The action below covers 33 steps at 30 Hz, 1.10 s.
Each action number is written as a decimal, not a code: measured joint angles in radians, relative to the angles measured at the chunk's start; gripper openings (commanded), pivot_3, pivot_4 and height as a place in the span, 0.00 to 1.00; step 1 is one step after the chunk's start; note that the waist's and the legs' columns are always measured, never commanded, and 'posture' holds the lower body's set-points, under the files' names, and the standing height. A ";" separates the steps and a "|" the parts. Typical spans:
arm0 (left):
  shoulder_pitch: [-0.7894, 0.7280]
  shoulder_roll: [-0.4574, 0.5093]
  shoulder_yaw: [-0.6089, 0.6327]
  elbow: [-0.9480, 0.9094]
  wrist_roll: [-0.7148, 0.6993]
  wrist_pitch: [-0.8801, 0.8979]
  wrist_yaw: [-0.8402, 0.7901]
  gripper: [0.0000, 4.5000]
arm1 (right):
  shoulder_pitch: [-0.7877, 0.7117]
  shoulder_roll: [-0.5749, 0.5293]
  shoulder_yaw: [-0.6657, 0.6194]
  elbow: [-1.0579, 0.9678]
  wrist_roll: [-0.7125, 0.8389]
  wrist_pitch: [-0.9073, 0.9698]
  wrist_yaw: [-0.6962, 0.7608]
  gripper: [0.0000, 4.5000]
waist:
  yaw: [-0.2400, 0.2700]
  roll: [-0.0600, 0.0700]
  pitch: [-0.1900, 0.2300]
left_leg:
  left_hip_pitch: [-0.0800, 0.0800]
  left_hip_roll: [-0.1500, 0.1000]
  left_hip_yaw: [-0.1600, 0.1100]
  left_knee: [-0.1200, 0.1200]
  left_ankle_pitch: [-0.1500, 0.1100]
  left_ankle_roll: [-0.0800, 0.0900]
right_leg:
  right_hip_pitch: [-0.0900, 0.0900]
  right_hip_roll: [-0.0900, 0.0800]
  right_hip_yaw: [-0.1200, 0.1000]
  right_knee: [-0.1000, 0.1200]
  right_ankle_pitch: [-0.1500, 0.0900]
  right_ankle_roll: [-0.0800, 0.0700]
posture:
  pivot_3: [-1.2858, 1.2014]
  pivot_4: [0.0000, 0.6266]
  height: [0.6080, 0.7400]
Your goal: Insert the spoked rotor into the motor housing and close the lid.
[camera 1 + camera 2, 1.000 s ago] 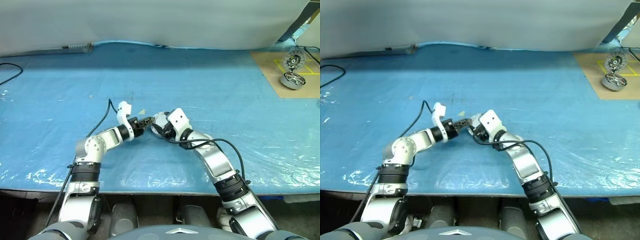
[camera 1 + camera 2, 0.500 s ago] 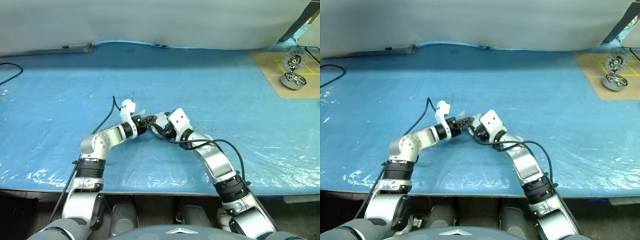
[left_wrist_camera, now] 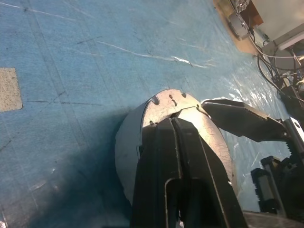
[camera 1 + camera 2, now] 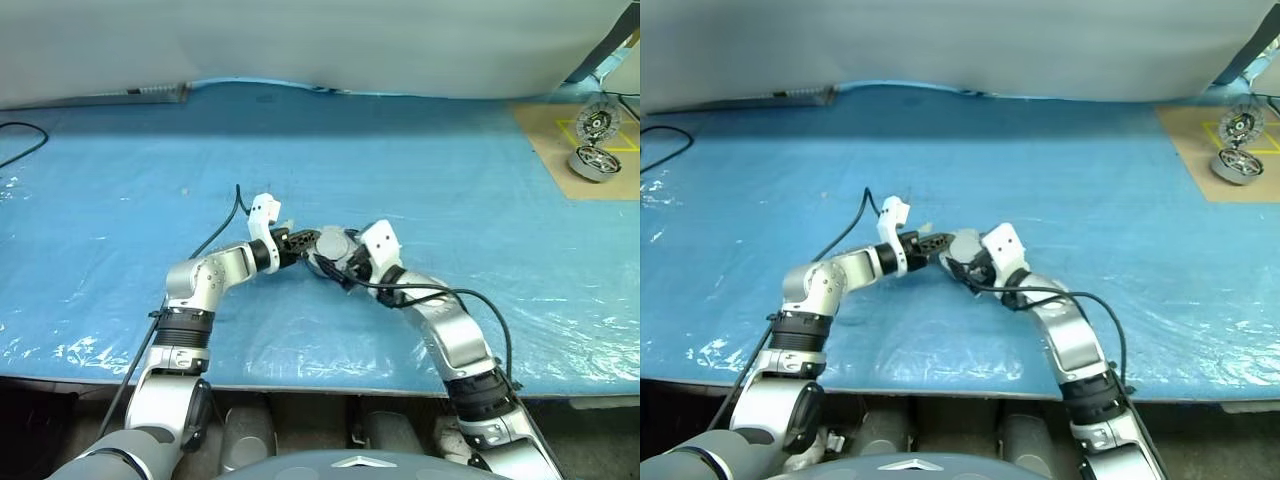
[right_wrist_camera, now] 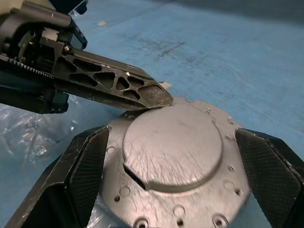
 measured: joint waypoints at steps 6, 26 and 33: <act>-0.005 -0.008 -0.004 0.004 0.013 -0.005 -0.008 0.00 | 0.089 -0.011 -0.132 -0.095 0.168 0.120 0.020 1.00 | -0.001 0.000 0.000 | -0.005 0.000 0.000 -0.001 0.000 0.000 | -0.002 0.000 0.000 -0.001 0.000 0.000 | 0.52 0.24 1.00; 0.011 -0.027 -0.013 -0.011 0.041 -0.025 -0.030 0.00 | -0.060 0.200 -0.444 0.007 0.604 0.636 -0.272 1.00 | 0.001 0.000 0.000 | -0.007 -0.001 -0.001 -0.007 0.000 0.000 | -0.002 0.000 -0.003 -0.008 0.000 0.000 | 0.52 0.24 1.00; 0.017 -0.033 -0.013 -0.015 0.045 -0.031 -0.029 0.00 | -0.078 0.245 -0.585 0.058 0.772 0.780 -0.372 0.71 | 0.002 0.001 0.000 | -0.007 -0.001 -0.001 -0.008 0.000 -0.001 | -0.002 0.000 -0.003 -0.008 0.001 0.000 | 0.52 0.24 1.00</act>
